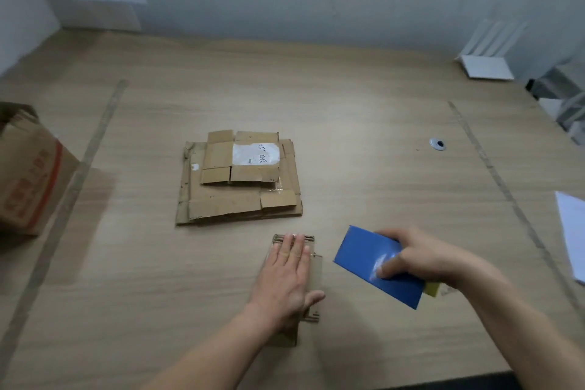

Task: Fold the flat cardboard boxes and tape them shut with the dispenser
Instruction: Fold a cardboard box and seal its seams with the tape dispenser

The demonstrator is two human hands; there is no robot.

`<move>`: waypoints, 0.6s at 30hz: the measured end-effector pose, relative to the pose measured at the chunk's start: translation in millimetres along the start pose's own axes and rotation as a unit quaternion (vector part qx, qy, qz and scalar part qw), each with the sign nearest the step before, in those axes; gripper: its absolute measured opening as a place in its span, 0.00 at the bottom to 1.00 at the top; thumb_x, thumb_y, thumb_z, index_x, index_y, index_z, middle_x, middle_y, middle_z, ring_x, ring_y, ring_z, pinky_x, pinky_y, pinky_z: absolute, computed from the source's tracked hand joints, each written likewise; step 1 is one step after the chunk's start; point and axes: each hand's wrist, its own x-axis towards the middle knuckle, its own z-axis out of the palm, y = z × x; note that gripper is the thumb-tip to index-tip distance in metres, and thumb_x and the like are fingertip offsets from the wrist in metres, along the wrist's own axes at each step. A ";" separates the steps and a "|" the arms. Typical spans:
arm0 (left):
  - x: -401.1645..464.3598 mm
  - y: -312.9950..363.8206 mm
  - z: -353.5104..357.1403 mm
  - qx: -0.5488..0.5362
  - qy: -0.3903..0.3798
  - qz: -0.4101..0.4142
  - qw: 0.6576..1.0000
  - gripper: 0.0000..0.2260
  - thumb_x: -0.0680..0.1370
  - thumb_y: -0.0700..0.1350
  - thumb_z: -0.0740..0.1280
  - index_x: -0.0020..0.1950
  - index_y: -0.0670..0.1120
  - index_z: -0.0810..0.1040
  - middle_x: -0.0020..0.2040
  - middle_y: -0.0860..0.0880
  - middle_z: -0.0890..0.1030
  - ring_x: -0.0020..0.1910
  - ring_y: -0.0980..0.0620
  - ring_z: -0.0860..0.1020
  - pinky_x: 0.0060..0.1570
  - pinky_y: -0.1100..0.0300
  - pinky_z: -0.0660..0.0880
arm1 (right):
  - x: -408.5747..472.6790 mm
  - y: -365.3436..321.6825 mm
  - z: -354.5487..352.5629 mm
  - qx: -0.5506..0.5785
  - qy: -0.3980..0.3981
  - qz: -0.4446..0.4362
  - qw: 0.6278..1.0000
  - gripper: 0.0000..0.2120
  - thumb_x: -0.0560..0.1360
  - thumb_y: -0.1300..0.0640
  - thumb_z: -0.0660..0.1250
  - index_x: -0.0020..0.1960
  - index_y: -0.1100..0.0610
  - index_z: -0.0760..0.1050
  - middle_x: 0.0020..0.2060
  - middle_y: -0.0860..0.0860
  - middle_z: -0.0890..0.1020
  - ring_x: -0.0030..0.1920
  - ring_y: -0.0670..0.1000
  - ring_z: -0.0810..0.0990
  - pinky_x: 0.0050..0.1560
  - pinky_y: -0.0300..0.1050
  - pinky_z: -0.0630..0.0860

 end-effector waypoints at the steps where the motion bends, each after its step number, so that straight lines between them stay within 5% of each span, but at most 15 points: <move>1: 0.1 -2.4 -1.8 -0.031 0.053 0.018 0.998 0.41 0.77 0.68 0.40 0.80 0.40 0.54 0.80 0.41 0.47 0.79 0.40 0.45 0.77 0.42 0.49 | -7.0 -4.6 -5.1 0.007 -0.002 -0.014 1.000 0.21 0.62 0.54 0.76 0.54 0.45 0.81 0.46 0.49 0.86 0.46 0.51 0.85 0.47 0.49 0.81; 3: -4.1 -4.3 -3.4 -0.130 0.227 0.039 0.965 0.29 0.83 0.58 0.48 0.71 0.39 0.73 0.75 0.41 0.68 0.75 0.41 0.64 0.71 0.45 0.66 | -20.5 -14.1 -14.2 0.025 -0.017 -0.040 0.999 0.23 0.60 0.53 0.75 0.56 0.44 0.81 0.45 0.47 0.87 0.44 0.49 0.86 0.44 0.45 0.81; 5: -8.7 -0.5 -17.4 -0.337 0.287 -0.047 0.896 0.20 0.82 0.51 0.57 0.66 0.41 0.79 0.68 0.44 0.77 0.69 0.46 0.74 0.69 0.59 0.68 | -31.8 -23.0 -20.8 0.039 -0.036 -0.066 0.996 0.25 0.60 0.54 0.75 0.57 0.43 0.82 0.46 0.48 0.87 0.47 0.51 0.86 0.46 0.46 0.81; 6: -10.8 4.0 -31.4 -0.479 0.252 -0.114 0.833 0.17 0.82 0.50 0.60 0.64 0.43 0.79 0.65 0.45 0.79 0.66 0.46 0.76 0.67 0.61 0.70 | -36.0 -27.8 -22.8 0.042 -0.047 -0.081 0.995 0.26 0.61 0.55 0.75 0.58 0.43 0.82 0.48 0.49 0.87 0.49 0.53 0.86 0.49 0.47 0.81; 9: -12.4 17.8 -69.3 -0.814 0.033 -0.222 0.536 0.19 0.82 0.57 0.61 0.63 0.44 0.75 0.60 0.41 0.82 0.56 0.43 0.82 0.55 0.52 0.77 | -43.6 -42.0 -24.6 0.056 -0.079 -0.126 0.987 0.28 0.62 0.57 0.76 0.61 0.46 0.81 0.52 0.52 0.87 0.53 0.56 0.85 0.52 0.47 0.80; 11: -16.7 18.0 -77.5 -0.884 -0.069 -0.195 0.419 0.27 0.79 0.64 0.59 0.66 0.44 0.75 0.57 0.41 0.83 0.51 0.43 0.83 0.53 0.49 0.78 | -45.3 -49.8 -23.4 0.054 -0.101 -0.152 0.982 0.28 0.63 0.57 0.76 0.63 0.46 0.81 0.54 0.53 0.86 0.55 0.57 0.84 0.54 0.49 0.80; 15: -28.7 13.8 -85.4 -0.916 -0.082 -0.170 0.353 0.24 0.79 0.59 0.62 0.67 0.43 0.75 0.58 0.39 0.82 0.49 0.44 0.83 0.43 0.51 0.81 | -42.1 -59.3 -17.0 0.050 -0.133 -0.175 0.974 0.31 0.63 0.55 0.77 0.67 0.47 0.79 0.57 0.54 0.85 0.57 0.59 0.83 0.57 0.53 0.79; 18: -34.3 11.2 -86.2 -0.902 -0.039 -0.186 0.387 0.14 0.79 0.47 0.67 0.59 0.40 0.79 0.49 0.41 0.84 0.42 0.47 0.83 0.37 0.54 0.81 | -37.4 -61.4 -11.0 0.040 -0.145 -0.184 0.971 0.34 0.62 0.50 0.79 0.68 0.47 0.78 0.59 0.54 0.84 0.59 0.60 0.82 0.62 0.60 0.77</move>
